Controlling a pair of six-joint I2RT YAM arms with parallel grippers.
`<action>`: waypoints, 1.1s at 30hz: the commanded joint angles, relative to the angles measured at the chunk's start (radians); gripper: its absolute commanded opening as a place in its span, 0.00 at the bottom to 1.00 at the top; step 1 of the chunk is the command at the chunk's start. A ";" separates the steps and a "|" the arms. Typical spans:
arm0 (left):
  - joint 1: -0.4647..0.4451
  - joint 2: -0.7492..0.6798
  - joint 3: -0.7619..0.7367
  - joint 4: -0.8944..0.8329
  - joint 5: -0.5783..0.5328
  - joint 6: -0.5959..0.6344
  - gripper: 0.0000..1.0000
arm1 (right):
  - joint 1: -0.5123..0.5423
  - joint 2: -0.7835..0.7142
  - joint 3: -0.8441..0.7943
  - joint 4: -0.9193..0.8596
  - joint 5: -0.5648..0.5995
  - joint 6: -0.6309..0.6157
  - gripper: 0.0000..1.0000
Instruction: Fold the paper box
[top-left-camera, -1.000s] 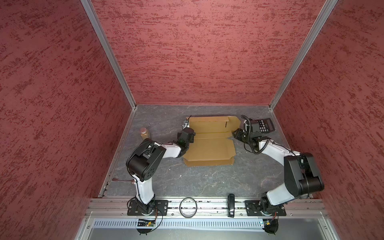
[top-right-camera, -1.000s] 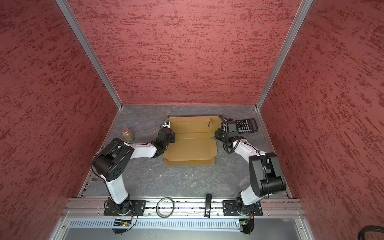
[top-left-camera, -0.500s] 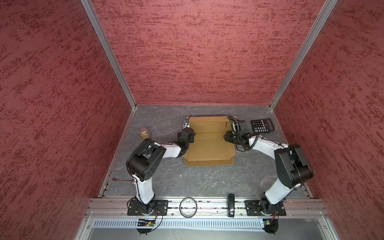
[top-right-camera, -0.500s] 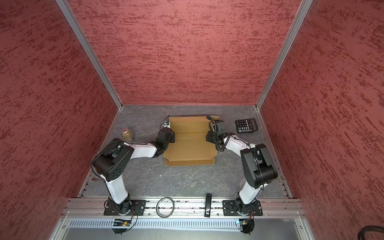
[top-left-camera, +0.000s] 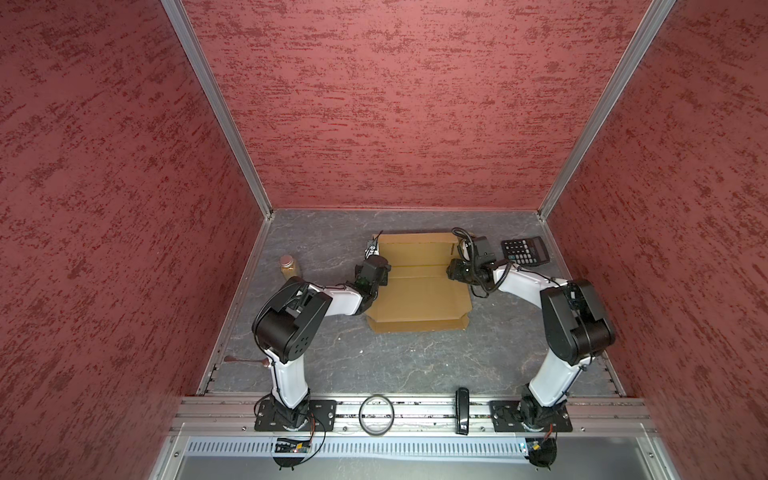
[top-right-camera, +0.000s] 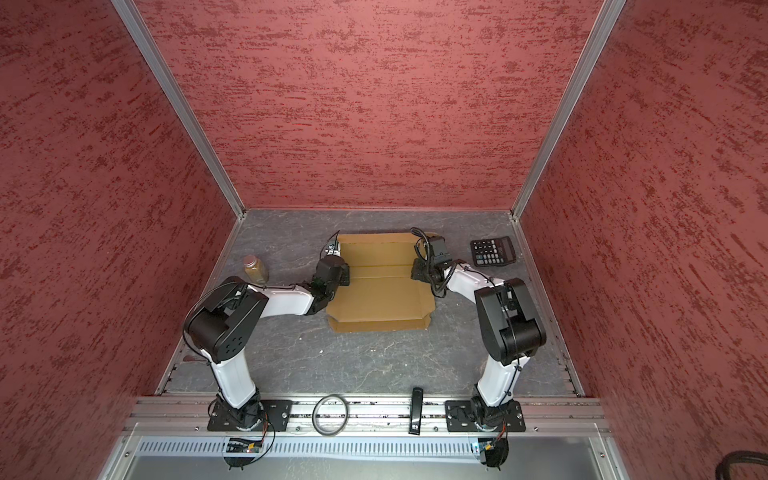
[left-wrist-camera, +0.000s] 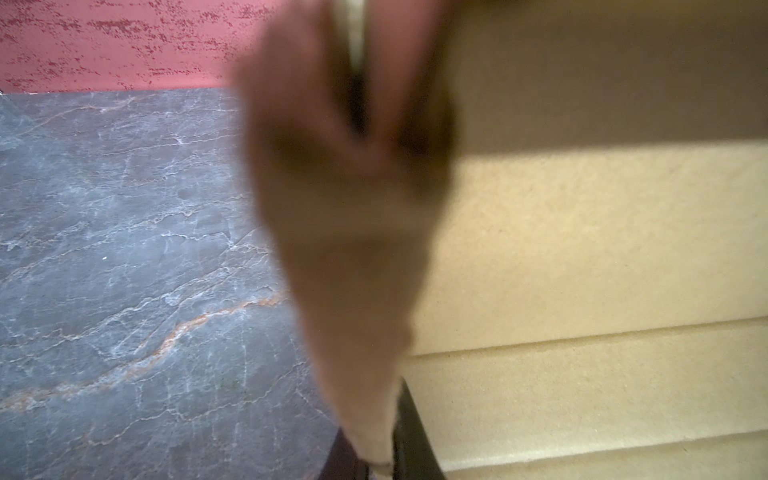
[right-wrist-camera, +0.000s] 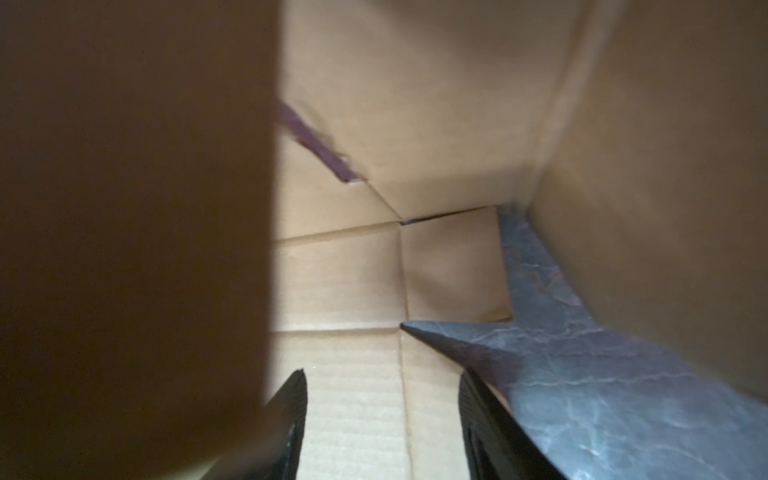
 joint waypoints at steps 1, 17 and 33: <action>-0.006 0.000 -0.006 0.002 0.010 0.002 0.13 | -0.016 0.023 0.041 -0.010 0.017 -0.019 0.61; -0.006 0.002 -0.001 -0.005 0.005 0.005 0.12 | -0.033 0.075 0.060 0.013 0.025 -0.034 0.63; -0.008 0.011 0.003 -0.009 0.006 0.005 0.12 | -0.038 0.098 0.061 0.088 0.015 -0.058 0.64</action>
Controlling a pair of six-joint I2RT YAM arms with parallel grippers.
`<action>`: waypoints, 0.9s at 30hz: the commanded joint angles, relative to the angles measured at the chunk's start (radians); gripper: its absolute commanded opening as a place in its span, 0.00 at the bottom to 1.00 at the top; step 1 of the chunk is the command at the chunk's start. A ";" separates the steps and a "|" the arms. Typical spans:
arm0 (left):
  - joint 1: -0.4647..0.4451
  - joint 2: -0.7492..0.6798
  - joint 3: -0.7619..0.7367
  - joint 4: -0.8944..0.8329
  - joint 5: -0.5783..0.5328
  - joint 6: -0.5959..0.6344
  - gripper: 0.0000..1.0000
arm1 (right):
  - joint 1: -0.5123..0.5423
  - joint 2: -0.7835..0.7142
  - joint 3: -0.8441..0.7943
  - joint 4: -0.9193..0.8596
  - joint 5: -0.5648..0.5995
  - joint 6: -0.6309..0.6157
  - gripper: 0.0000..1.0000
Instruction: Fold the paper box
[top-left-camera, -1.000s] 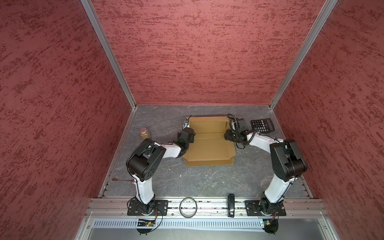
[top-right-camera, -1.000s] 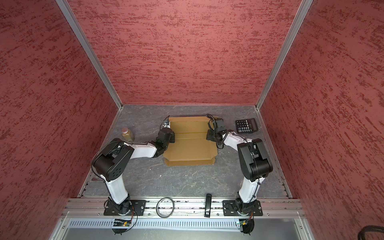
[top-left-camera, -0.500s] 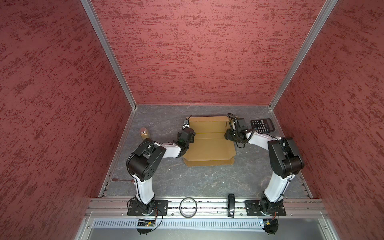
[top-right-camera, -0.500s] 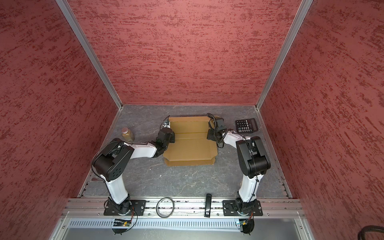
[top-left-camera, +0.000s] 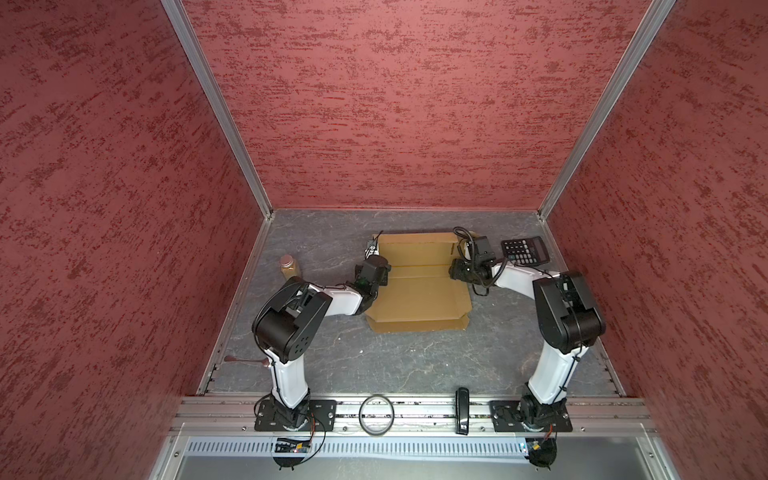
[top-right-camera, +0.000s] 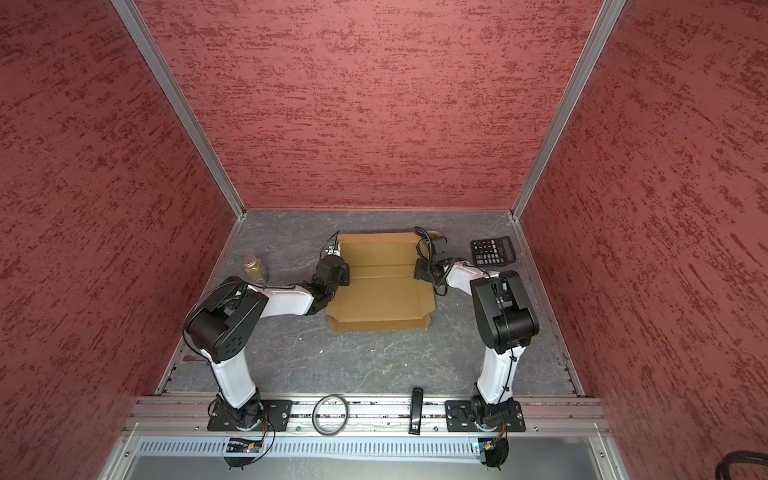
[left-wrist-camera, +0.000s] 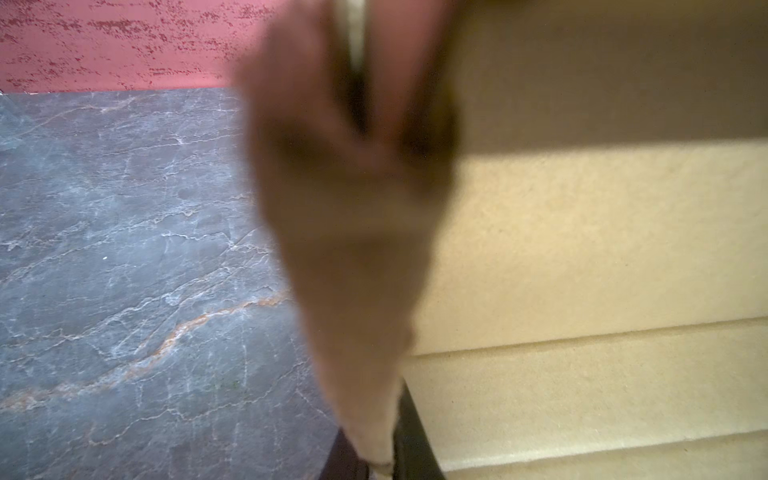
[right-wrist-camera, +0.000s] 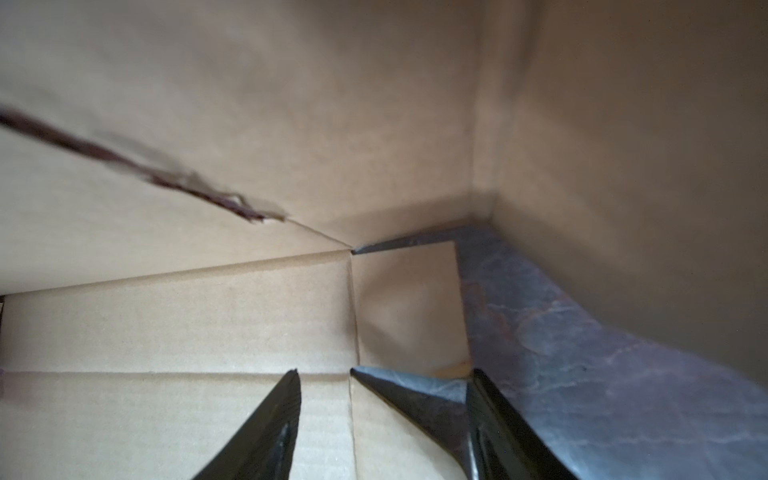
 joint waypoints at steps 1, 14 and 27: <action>-0.008 0.013 0.003 -0.008 0.006 0.004 0.12 | -0.006 0.016 0.026 0.070 -0.001 -0.006 0.64; -0.008 0.020 0.015 -0.015 0.007 0.007 0.12 | -0.006 -0.013 -0.005 0.169 -0.074 -0.017 0.64; -0.010 0.026 0.029 -0.019 0.011 0.007 0.12 | 0.004 -0.033 -0.024 0.196 -0.121 -0.038 0.63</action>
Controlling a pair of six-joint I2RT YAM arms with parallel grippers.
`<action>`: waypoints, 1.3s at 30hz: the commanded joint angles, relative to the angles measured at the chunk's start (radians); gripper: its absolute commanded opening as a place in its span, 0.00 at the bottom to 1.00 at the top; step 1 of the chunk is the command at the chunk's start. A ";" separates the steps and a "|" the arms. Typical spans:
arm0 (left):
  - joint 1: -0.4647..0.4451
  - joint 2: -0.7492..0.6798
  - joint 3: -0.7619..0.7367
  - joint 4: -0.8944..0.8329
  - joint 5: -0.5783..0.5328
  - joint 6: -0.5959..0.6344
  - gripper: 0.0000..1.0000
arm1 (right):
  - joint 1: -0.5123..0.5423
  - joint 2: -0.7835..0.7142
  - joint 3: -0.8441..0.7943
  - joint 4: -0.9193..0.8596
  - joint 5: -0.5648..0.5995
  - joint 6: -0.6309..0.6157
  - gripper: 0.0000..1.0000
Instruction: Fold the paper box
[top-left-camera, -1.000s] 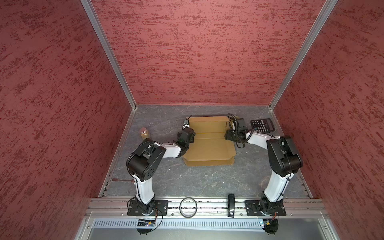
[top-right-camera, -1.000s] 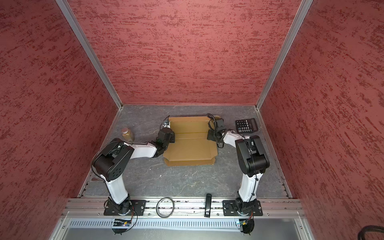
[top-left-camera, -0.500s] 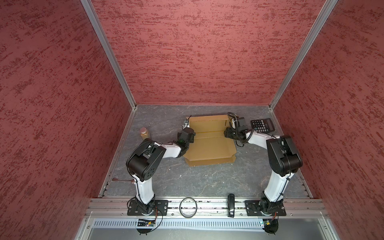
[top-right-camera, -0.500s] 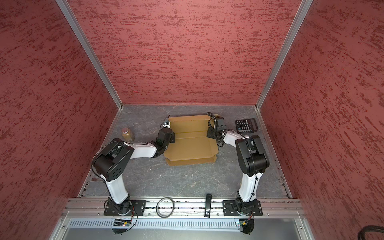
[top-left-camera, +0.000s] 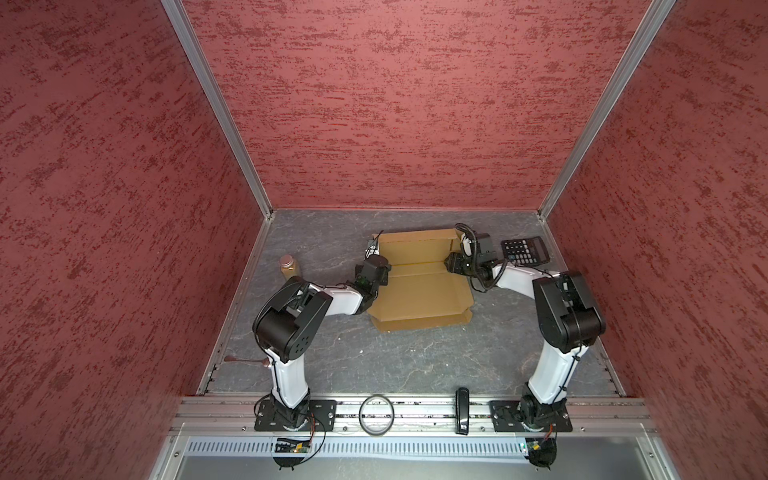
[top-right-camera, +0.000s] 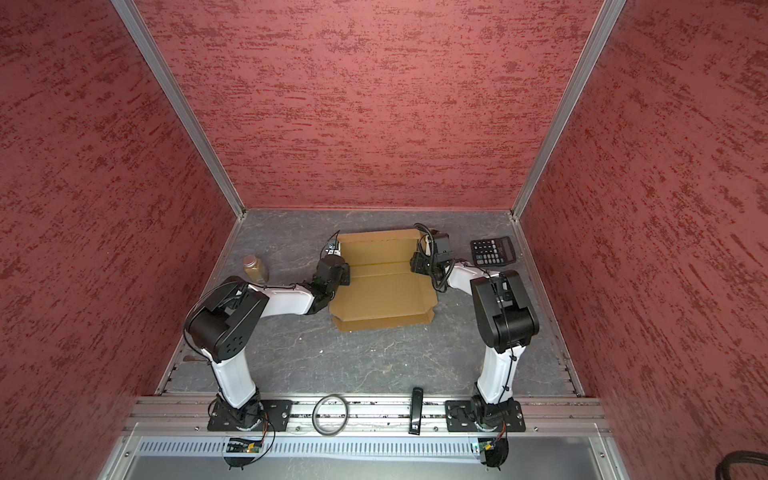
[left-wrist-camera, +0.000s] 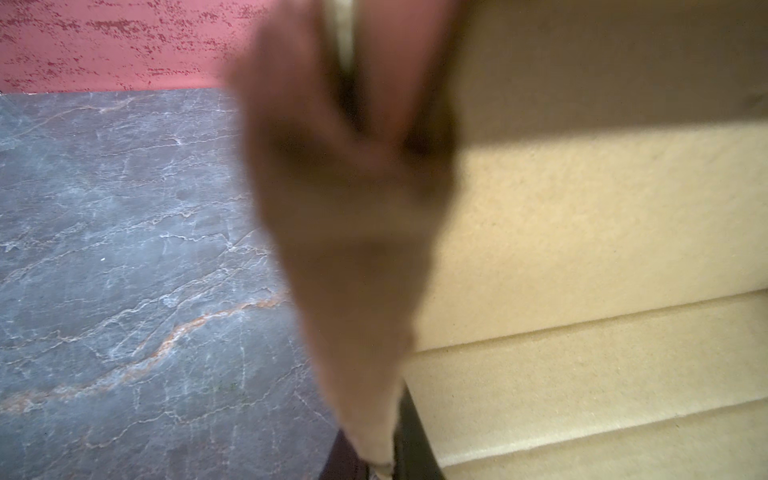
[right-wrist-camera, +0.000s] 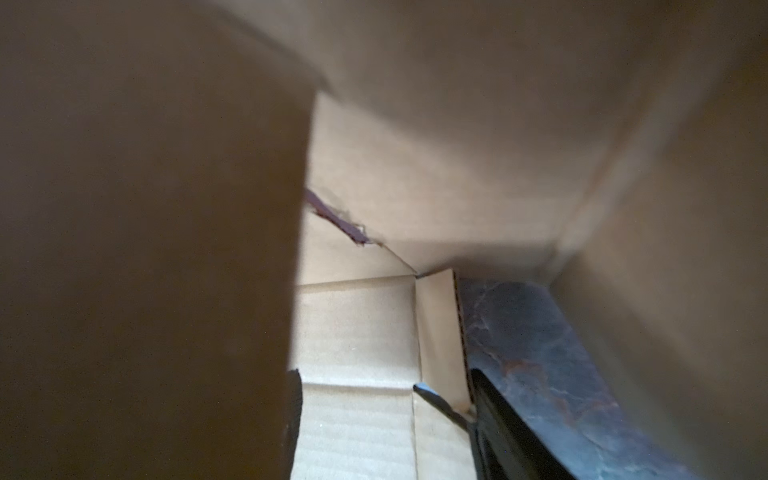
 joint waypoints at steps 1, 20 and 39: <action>-0.009 0.020 0.021 -0.017 0.012 0.006 0.12 | 0.009 -0.037 -0.010 0.025 -0.022 -0.016 0.63; -0.017 0.011 0.021 -0.028 0.007 -0.008 0.12 | 0.053 -0.039 -0.011 0.008 -0.020 -0.017 0.62; -0.014 -0.029 -0.005 -0.042 -0.018 -0.015 0.12 | 0.055 -0.337 -0.110 -0.270 0.099 0.000 0.66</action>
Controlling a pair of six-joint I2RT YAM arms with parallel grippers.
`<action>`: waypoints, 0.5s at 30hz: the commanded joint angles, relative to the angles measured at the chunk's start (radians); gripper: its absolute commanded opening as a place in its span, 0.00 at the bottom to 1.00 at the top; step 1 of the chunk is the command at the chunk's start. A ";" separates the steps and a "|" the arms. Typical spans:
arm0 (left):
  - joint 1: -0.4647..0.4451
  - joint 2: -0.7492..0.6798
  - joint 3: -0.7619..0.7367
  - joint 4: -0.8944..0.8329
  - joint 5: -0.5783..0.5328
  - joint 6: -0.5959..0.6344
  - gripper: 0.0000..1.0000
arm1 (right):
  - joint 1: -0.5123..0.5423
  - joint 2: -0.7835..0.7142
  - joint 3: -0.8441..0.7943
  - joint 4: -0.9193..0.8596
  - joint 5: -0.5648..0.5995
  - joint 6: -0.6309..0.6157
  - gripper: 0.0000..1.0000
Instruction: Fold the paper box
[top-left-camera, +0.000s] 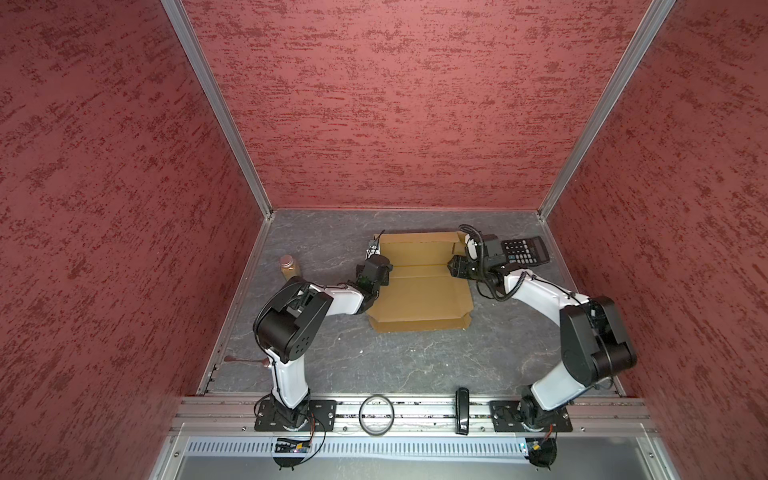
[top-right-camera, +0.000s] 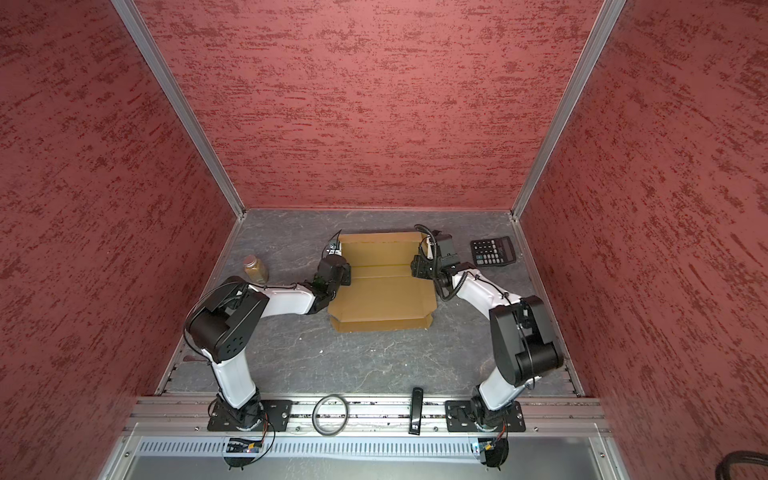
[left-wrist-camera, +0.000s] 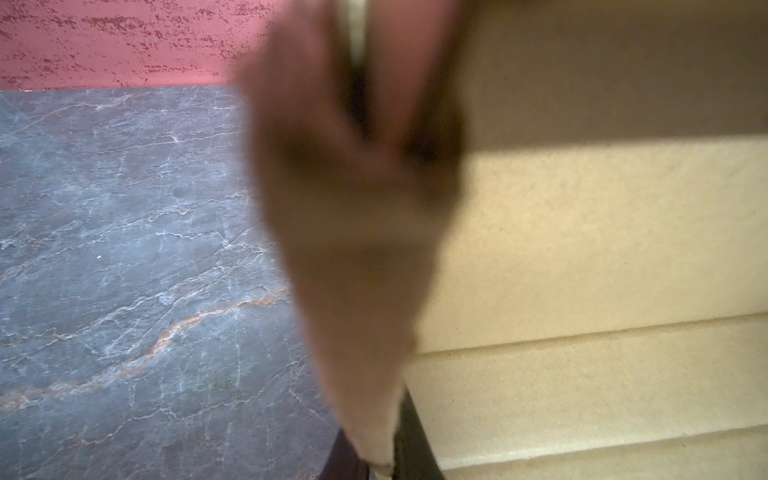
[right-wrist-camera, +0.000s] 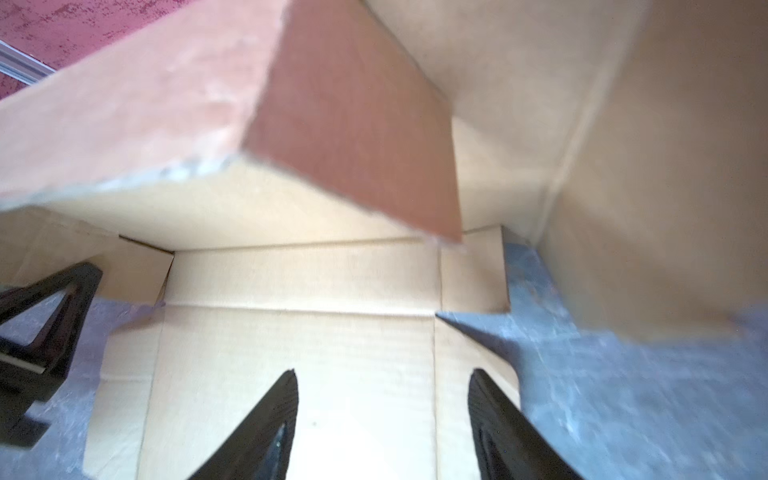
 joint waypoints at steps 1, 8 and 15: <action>-0.006 -0.026 -0.015 -0.018 -0.014 -0.004 0.12 | 0.007 -0.075 -0.024 -0.100 0.041 0.017 0.65; -0.007 -0.029 -0.020 -0.014 -0.014 -0.009 0.12 | 0.008 -0.154 -0.084 -0.193 0.042 0.089 0.13; -0.005 -0.030 -0.022 -0.007 -0.011 -0.004 0.12 | 0.010 -0.064 -0.110 -0.186 0.049 0.121 0.01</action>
